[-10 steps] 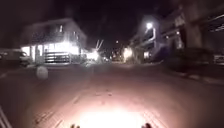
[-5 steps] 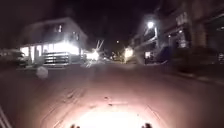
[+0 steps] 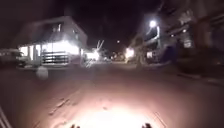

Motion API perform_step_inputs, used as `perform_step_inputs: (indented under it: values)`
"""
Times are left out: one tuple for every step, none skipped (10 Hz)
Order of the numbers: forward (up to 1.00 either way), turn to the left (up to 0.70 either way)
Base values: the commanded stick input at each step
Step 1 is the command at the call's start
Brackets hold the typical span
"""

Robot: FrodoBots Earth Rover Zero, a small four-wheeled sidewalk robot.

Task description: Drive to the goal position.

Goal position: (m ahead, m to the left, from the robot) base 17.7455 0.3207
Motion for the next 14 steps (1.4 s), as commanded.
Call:
perform_step_inputs:
  values:
    - [0.70, 0.00]
    - [0.70, 0.00]
    - [0.70, 0.00]
    - [0.70, 0.00]
    - [0.70, 0.00]
    - [0.70, 0.00]
    - [0.70, 0.00]
    - [0.70, 0.00]
    - [0.70, 0.00]
    - [0.70, 0.00]
    - [0.70, 0.00]
    - [0.70, 0.00]
    - [0.70, 0.00]
    - [0.70, 0.00]
